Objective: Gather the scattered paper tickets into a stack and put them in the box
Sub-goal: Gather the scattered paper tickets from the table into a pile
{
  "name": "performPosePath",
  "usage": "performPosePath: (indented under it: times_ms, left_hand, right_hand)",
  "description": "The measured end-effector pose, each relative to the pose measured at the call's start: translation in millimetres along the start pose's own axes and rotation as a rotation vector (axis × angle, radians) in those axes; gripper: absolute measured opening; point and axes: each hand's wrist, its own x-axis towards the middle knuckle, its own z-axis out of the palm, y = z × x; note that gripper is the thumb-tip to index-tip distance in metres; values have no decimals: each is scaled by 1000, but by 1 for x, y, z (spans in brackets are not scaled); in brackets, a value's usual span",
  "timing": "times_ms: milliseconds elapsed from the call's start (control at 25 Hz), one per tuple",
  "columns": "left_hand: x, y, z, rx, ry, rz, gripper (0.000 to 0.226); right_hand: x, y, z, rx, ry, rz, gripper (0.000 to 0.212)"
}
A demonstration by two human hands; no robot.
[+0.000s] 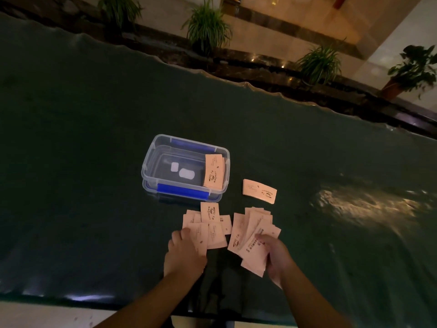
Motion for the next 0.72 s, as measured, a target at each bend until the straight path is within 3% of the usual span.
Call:
performPosePath:
  times_ms: [160,360,480,720]
  left_hand:
    - [1,6,4,-78,17,20,88]
    - [1,23,11,-266,33,147,36]
    - [1,42,17,-324,-10,155,19]
    - [20,76,29,-297,-139,160,13]
  right_hand:
    - [-3,3,-6,23,-10,-10,29]
    - [-6,9,-13,51,-15,-4,32]
    - [-8,11,-19,59,-29,6,34]
    - [-7,10,-28,62,-58,19,33]
